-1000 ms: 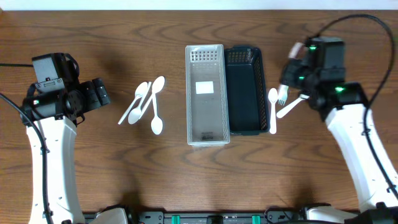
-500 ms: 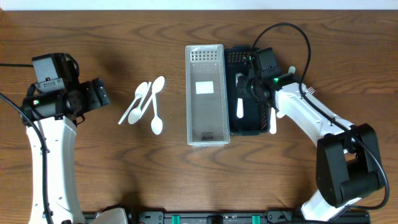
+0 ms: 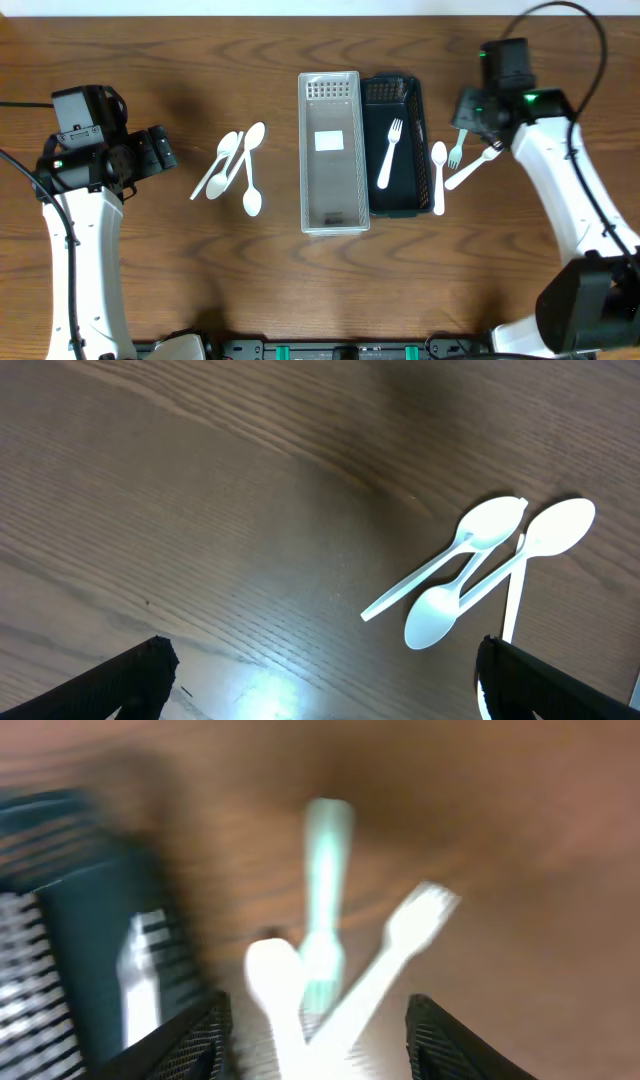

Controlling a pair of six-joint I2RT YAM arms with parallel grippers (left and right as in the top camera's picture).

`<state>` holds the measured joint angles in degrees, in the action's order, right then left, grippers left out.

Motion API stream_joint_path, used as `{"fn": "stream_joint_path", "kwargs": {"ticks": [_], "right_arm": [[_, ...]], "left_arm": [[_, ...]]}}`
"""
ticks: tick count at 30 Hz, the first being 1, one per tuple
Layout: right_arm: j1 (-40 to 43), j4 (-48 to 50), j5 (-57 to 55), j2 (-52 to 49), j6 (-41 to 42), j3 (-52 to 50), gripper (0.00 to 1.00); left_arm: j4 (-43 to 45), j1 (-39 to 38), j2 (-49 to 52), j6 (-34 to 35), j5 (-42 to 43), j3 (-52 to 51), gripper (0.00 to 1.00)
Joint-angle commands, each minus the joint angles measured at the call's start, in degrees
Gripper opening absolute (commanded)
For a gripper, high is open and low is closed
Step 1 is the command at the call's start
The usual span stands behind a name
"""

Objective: Pack container
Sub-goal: 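Reach the right gripper back to the second white fork, grasp it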

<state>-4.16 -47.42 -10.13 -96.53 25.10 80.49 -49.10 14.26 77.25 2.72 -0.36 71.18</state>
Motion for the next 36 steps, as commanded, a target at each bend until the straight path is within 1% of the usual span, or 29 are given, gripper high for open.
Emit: {"fn": "stream_joint_path", "kwargs": {"ticks": [1, 5, 18, 25, 28, 31, 32, 34, 36], "right_arm": [[4.3, -0.5, -0.9, -3.3, 6.3, -1.9, 0.59], [6.8, -0.1, 1.8, -7.7, 9.3, -2.0, 0.56], [6.7, -0.2, 3.6, -19.5, 12.2, -2.0, 0.56], [6.8, 0.8, 3.7, -20.8, 12.2, -2.5, 0.56], [6.8, 2.4, 3.7, -20.8, 12.2, -4.0, 0.54], [6.8, 4.1, 3.7, -20.8, 12.2, -5.5, 0.47], [6.8, 4.3, 3.7, -20.8, 12.2, -5.7, 0.43], [6.8, 4.3, 3.7, -20.8, 12.2, -5.8, 0.31], [6.8, 3.9, 3.1, -20.7, 12.1, -5.8, 0.14]], "left_arm": [[-0.2, 0.2, 0.2, -0.7, -0.1, 1.2, 0.98], [-0.2, 0.2, 0.2, -0.7, -0.1, 1.2, 0.98], [-0.2, 0.2, 0.2, -0.7, -0.1, 1.2, 0.98], [-0.2, 0.2, 0.2, -0.7, -0.1, 1.2, 0.98], [-0.2, 0.2, 0.2, -0.7, -0.1, 1.2, 0.98], [-0.2, 0.2, 0.2, -0.7, -0.1, 1.2, 0.98], [-0.2, 0.2, 0.2, -0.7, -0.1, 1.2, 0.98], [-0.2, 0.2, 0.2, -0.7, -0.1, 1.2, 0.98], [-0.2, 0.2, 0.2, -0.7, -0.1, 1.2, 0.98]]}}
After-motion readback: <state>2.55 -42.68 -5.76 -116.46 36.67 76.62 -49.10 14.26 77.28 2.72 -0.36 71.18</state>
